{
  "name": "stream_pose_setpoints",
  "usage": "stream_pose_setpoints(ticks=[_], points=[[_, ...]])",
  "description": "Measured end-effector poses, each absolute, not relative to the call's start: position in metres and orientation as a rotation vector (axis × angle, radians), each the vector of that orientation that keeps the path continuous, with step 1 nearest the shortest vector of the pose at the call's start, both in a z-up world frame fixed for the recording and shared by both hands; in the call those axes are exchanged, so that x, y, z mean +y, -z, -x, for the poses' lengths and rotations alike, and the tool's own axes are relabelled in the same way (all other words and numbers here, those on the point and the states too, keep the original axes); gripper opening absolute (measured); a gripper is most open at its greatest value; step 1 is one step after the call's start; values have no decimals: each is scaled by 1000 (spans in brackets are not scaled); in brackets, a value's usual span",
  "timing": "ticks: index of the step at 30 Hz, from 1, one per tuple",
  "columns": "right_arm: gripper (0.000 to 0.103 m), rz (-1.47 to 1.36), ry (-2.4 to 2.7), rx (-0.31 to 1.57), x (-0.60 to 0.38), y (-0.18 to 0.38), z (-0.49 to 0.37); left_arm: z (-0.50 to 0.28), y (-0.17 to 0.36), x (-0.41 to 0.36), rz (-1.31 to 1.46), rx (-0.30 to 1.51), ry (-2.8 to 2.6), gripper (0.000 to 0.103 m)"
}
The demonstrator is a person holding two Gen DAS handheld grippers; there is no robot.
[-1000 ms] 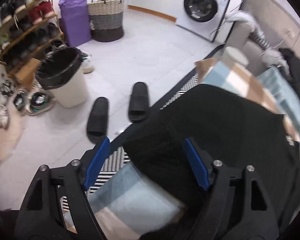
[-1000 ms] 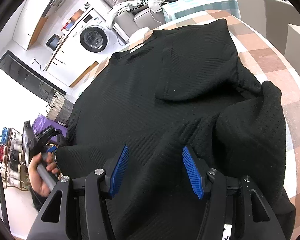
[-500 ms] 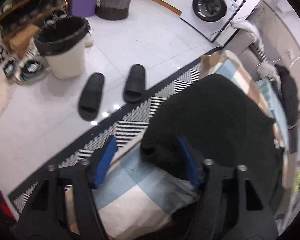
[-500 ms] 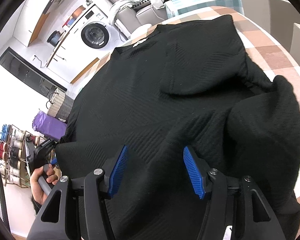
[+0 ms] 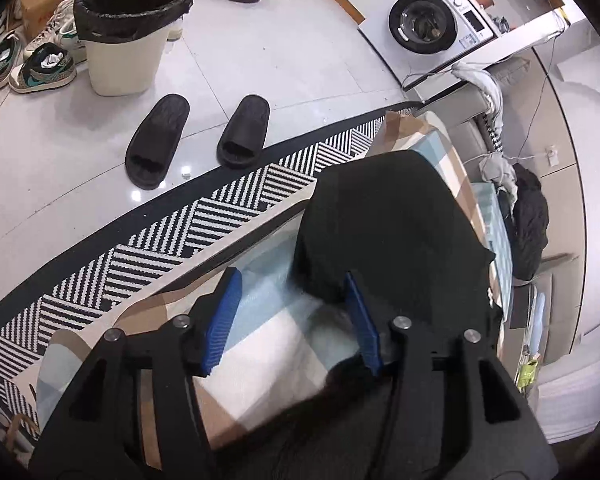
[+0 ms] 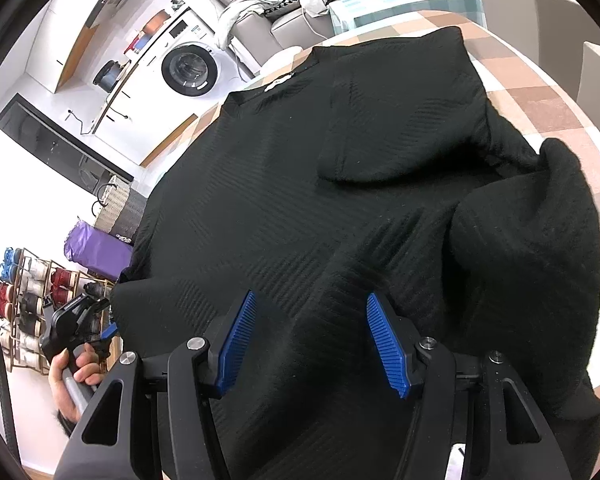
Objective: Fold small clothes
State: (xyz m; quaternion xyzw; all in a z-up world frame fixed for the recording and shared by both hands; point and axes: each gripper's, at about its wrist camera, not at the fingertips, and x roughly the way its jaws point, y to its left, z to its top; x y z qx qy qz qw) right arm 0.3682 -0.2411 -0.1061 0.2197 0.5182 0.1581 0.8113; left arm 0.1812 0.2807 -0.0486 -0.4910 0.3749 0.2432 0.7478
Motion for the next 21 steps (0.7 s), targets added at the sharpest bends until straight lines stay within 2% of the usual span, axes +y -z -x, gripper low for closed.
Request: stream_pose_setpoints(ticks=[7, 16, 17, 18, 20, 21], points=[[59, -462, -354, 1104, -235, 105, -367, -177, 45, 274, 1141, 827, -450, 50], [59, -469, -340, 1107, -241, 106, -365, -212, 45, 271, 1134, 802, -444, 49], [59, -472, -338, 1107, -242, 106, -365, -216, 44, 271, 1133, 786, -435, 36], [59, -475, -336, 1105, -243, 107, -365, -222, 41, 268, 1109, 772, -433, 18], [59, -477, -333, 1105, -243, 107, -364, -234, 33, 264, 1052, 749, -435, 7], [59, -477, -331, 1106, -243, 107, -364, -238, 26, 261, 1016, 723, -448, 5]])
